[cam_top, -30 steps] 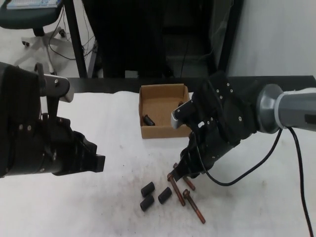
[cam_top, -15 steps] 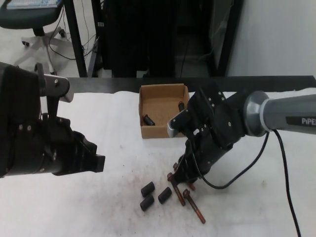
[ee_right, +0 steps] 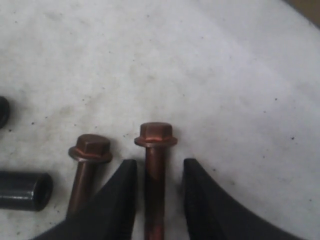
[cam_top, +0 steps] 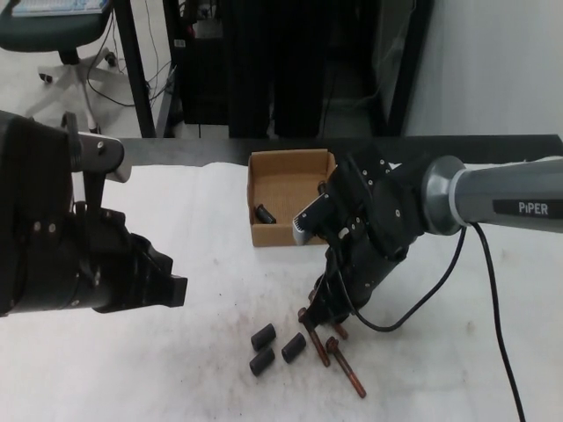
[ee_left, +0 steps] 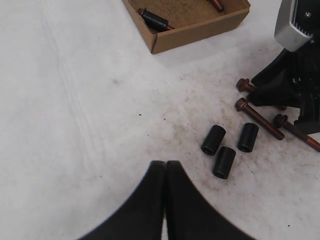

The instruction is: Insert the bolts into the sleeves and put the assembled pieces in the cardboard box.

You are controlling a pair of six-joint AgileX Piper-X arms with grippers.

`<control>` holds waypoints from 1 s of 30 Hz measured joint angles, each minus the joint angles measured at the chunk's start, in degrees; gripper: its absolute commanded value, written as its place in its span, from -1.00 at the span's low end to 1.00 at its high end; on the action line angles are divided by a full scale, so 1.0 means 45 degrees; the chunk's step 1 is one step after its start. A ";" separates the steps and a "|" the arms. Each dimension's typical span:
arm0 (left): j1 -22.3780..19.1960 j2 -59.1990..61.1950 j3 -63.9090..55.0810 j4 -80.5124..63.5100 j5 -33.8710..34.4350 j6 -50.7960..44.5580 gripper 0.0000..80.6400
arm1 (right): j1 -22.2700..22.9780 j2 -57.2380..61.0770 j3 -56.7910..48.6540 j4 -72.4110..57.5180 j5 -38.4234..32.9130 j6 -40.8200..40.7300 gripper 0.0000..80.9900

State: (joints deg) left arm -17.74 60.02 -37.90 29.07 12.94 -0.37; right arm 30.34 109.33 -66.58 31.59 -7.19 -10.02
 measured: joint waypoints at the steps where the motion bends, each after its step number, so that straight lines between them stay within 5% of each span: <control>1: 0.0000 0.0000 0.0000 0.0000 0.0000 0.0000 -0.99 | 0.0000 -0.0012 0.0000 -0.0033 0.0038 0.0000 -0.41; 30: 0.0000 0.0000 0.0000 0.0000 0.0000 0.0000 -0.99 | 0.0000 0.0009 0.0000 -0.0322 0.0114 -0.0326 -0.43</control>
State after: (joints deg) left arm -17.74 60.02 -37.90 29.07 12.94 -0.37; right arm 30.34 109.37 -66.58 30.14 -6.68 -11.48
